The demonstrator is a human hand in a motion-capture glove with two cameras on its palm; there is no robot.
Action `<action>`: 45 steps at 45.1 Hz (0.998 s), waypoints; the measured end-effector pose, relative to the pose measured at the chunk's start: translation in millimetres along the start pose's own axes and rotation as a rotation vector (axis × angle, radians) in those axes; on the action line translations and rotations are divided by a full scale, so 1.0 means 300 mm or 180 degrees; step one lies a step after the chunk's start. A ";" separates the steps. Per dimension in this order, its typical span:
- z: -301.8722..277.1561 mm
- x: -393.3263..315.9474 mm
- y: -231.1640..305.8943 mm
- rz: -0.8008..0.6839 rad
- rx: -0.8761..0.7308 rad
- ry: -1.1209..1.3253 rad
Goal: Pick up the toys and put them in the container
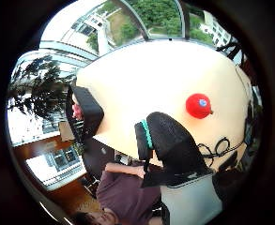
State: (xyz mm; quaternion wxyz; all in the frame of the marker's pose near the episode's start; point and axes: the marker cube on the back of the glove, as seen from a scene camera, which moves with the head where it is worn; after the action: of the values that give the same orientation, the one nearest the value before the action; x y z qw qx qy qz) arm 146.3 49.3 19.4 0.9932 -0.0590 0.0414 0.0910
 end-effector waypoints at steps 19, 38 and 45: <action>0.677 0.073 -0.086 0.0144 -0.0134 -0.0211; 0.466 -0.056 -0.150 0.0018 0.0083 -0.0614; 0.197 -0.194 -0.139 -0.0232 0.0269 -0.0538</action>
State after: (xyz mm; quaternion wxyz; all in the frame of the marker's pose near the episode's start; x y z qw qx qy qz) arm 101.3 5.8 87.9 0.9974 -0.0105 -0.0409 0.0576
